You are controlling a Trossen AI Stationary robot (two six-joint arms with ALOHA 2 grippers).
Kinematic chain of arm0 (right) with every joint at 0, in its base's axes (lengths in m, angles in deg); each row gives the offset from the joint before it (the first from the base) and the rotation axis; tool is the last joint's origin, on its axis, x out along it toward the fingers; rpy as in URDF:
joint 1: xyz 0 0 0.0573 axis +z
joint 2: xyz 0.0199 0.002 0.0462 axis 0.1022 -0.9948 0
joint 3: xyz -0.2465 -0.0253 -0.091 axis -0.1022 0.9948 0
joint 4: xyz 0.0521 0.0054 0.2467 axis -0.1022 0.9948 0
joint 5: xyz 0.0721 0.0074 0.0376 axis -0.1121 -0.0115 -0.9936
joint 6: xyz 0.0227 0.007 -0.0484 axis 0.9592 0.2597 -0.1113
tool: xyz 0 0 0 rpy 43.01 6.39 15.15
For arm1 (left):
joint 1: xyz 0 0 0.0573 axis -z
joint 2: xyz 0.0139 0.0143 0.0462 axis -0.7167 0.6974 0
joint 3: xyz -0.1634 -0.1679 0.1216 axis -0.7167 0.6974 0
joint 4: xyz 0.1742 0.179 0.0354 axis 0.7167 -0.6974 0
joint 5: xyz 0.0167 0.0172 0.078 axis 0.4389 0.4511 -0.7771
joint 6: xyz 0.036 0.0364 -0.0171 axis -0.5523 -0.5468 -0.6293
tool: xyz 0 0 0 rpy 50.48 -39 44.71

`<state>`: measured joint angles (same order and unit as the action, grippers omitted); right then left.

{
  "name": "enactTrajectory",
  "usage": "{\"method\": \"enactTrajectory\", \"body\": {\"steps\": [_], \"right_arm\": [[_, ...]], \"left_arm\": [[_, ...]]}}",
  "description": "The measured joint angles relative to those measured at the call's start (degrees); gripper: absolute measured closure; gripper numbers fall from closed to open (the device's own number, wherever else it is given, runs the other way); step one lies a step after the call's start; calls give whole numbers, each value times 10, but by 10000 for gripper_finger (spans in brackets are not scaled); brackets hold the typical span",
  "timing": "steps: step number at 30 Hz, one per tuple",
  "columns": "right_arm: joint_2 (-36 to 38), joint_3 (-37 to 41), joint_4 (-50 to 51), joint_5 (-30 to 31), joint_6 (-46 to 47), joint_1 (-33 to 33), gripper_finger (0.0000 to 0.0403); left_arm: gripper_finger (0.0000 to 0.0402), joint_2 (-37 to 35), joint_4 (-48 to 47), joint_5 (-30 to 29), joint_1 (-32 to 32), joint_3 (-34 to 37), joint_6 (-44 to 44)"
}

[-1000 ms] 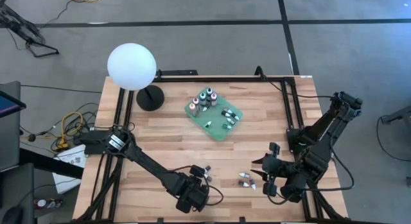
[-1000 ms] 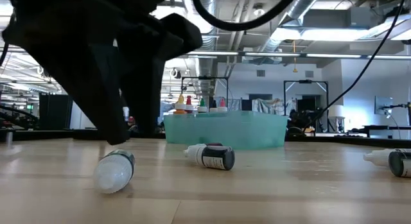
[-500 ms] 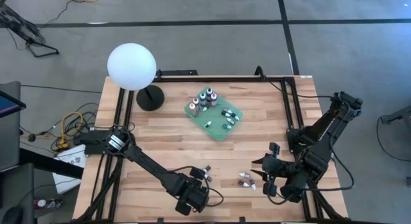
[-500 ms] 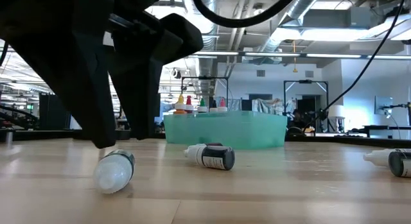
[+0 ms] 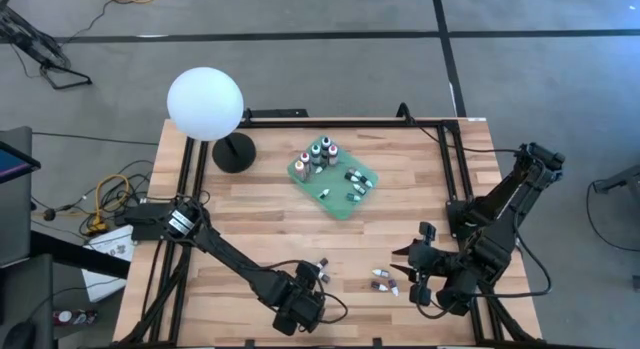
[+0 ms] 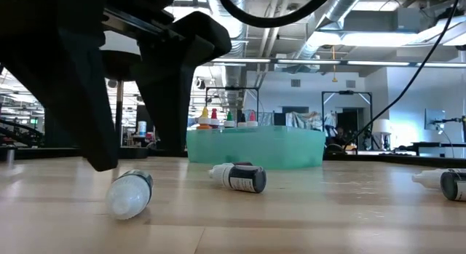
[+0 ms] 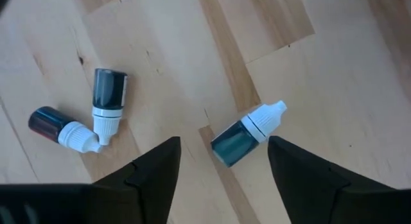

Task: Pick & Place food coloring
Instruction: Put the small black food coloring bottle into the green bin

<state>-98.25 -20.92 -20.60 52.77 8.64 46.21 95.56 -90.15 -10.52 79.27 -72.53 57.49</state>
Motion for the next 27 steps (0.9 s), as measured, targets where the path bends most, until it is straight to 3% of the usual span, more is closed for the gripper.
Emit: {"method": "enactTrajectory", "body": {"steps": [19, 27], "right_arm": [[-24, -1, -4, -1, -11, -1, 268], [-66, -1, -18, -59, -70, -23, 270]], "left_arm": [[175, 35, 2, 15, 2, -2, 16], [222, 37, 2, 23, -4, -2, 41]]}}
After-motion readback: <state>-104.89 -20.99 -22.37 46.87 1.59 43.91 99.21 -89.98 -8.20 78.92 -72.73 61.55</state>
